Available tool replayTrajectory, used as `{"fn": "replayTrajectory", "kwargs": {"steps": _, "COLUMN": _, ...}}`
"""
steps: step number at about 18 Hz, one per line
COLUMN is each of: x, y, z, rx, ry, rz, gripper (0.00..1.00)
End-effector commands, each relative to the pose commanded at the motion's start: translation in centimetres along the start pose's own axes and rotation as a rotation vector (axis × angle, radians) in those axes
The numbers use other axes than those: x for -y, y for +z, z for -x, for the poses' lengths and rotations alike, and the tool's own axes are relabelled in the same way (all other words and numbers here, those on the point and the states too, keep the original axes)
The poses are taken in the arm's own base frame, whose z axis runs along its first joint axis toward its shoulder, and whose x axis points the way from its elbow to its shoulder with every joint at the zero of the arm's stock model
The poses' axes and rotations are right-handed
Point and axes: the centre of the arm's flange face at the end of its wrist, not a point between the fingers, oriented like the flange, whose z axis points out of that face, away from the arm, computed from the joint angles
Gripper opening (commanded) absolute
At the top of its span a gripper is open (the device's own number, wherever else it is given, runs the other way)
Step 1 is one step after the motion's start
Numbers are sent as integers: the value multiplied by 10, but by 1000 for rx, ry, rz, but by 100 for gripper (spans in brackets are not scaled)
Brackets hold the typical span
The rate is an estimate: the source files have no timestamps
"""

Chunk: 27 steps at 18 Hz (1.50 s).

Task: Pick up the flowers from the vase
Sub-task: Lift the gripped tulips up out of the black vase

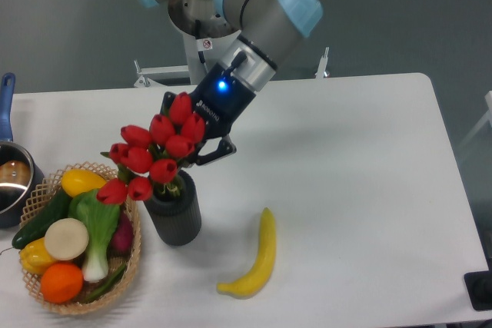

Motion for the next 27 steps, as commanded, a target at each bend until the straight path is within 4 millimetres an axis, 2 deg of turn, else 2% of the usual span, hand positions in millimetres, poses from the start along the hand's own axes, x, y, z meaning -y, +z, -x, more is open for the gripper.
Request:
{"fn": "replayTrajectory", "kwargs": {"steps": 4, "x": 12, "y": -11, "z": 2, "rx": 0, "ry": -22, "rz": -37, "gripper": 36}}
{"fn": "replayTrajectory", "kwargs": {"steps": 8, "x": 36, "y": -30, "z": 9, "rx": 17, "ry": -88, "rz": -74, "gripper": 36}}
{"fn": "replayTrajectory", "kwargs": {"steps": 11, "x": 50, "y": -35, "z": 10, "rx": 24, "ry": -111, "rz": -84, "gripper": 36}}
{"fn": "replayTrajectory", "kwargs": {"steps": 20, "x": 67, "y": -44, "z": -3, "rx": -10, "ry": -153, "rz": -130, "gripper": 36}}
{"fn": "replayTrajectory", "kwargs": {"steps": 22, "x": 70, "y": -55, "z": 4, "rx": 11, "ry": -151, "rz": -140, "gripper": 36}}
{"fn": "replayTrajectory", "kwargs": {"steps": 25, "x": 87, "y": -68, "z": 14, "rx": 34, "ry": -117, "rz": -153, "gripper": 36}}
{"fn": "replayTrajectory", "kwargs": {"steps": 27, "x": 97, "y": -71, "z": 31, "rx": 46, "ry": -103, "rz": -158, "gripper": 36}}
